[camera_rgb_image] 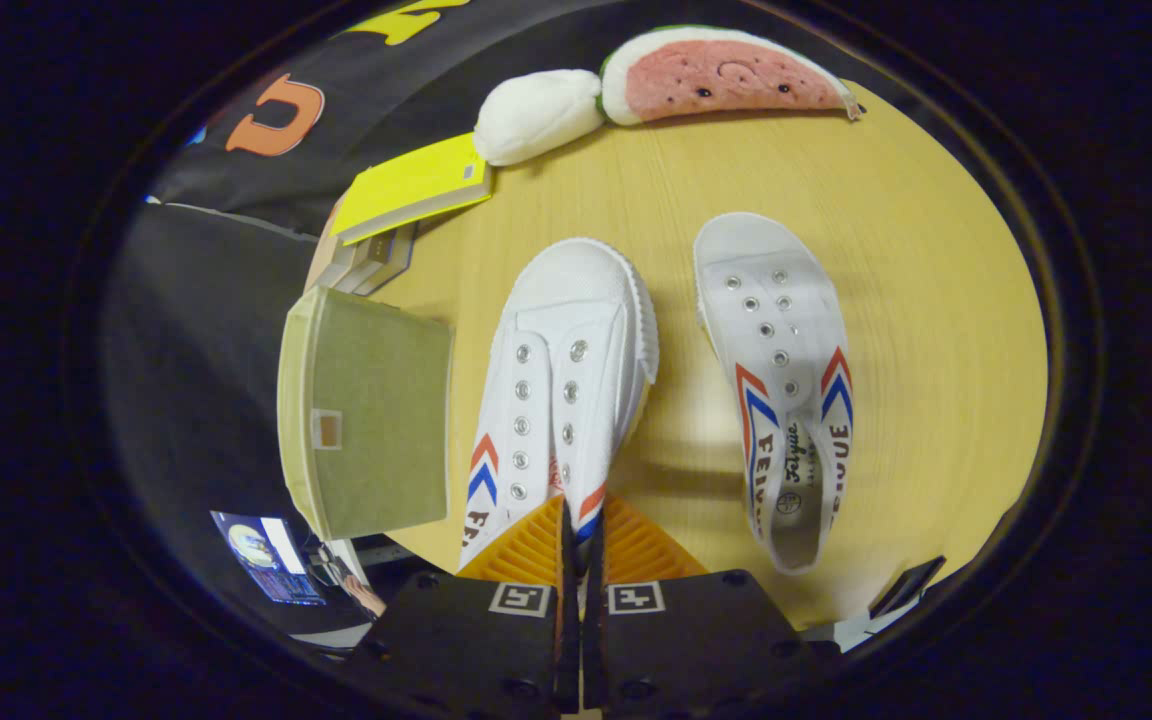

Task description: Open the storage box then place both shoes into the box .Put the left shoe in first, then the right shoe, with the right side of both shoes facing outward in a uniform manner.

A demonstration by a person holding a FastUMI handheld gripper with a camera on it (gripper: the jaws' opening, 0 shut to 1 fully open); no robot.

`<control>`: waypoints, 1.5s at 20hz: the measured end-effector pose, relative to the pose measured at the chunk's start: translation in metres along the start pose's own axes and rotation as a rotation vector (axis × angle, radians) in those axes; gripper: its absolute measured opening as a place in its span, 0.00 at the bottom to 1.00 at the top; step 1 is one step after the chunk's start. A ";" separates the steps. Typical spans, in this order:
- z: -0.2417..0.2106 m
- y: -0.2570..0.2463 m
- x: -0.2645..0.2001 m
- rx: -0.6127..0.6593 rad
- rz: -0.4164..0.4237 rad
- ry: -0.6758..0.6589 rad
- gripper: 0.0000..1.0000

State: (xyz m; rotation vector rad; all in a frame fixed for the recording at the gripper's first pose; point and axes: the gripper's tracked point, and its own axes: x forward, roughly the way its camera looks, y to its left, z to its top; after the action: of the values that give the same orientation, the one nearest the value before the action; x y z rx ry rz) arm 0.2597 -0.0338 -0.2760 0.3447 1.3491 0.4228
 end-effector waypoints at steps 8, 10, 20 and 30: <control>-0.020 0.100 -0.080 -0.023 -0.020 -0.141 0.07; -0.025 0.131 -0.092 -0.054 -0.008 -0.161 0.07; -0.038 0.259 -0.063 -0.102 0.017 -0.191 0.07; -0.012 0.308 0.102 -0.044 -0.054 -0.114 0.08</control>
State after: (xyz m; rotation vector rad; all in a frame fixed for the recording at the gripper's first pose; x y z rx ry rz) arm 0.2354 0.2850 -0.2200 0.2916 1.2337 0.3819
